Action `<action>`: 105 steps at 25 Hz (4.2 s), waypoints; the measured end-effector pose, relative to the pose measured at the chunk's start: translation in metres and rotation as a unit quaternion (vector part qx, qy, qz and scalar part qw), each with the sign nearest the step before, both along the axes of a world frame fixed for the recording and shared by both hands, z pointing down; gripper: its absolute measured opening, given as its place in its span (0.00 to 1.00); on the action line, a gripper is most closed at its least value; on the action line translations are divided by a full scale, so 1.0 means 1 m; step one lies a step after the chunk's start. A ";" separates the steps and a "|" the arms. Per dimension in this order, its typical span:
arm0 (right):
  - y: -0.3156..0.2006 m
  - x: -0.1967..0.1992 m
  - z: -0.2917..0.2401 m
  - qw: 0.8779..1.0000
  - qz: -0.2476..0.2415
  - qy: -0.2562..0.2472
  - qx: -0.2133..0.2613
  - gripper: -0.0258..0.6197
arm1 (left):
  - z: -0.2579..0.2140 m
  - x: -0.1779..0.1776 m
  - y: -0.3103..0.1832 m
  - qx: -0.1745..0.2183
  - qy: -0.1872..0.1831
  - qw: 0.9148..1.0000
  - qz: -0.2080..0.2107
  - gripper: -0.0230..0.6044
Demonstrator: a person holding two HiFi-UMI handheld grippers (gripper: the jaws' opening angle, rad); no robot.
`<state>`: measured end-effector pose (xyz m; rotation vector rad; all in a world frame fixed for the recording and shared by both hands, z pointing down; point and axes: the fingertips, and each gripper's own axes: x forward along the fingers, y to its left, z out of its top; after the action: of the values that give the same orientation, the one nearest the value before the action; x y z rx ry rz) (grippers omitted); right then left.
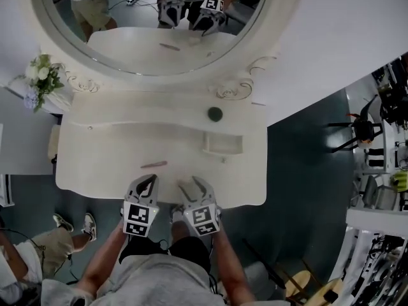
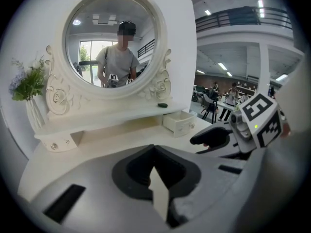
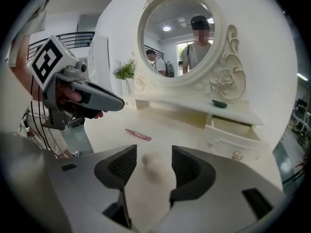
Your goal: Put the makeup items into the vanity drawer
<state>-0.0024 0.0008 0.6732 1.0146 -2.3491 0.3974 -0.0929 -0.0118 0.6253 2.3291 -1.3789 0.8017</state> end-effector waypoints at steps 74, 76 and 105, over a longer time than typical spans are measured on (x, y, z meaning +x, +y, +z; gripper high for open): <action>-0.108 0.156 -0.080 0.972 0.198 0.054 0.113 0.23 | -0.075 0.110 -0.107 0.076 0.030 0.993 0.089 0.04; -0.114 0.161 -0.073 0.972 0.200 0.057 0.106 0.23 | -0.072 0.112 -0.111 0.072 0.029 0.993 0.088 0.04; -0.132 0.172 -0.043 0.974 0.210 0.047 0.075 0.33 | -0.066 0.117 -0.119 0.063 0.014 0.994 0.089 0.04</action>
<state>0.1700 -0.1311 0.6298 1.5753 -2.0967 0.3199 0.0236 -0.1306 0.5591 2.5801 -1.2571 0.7464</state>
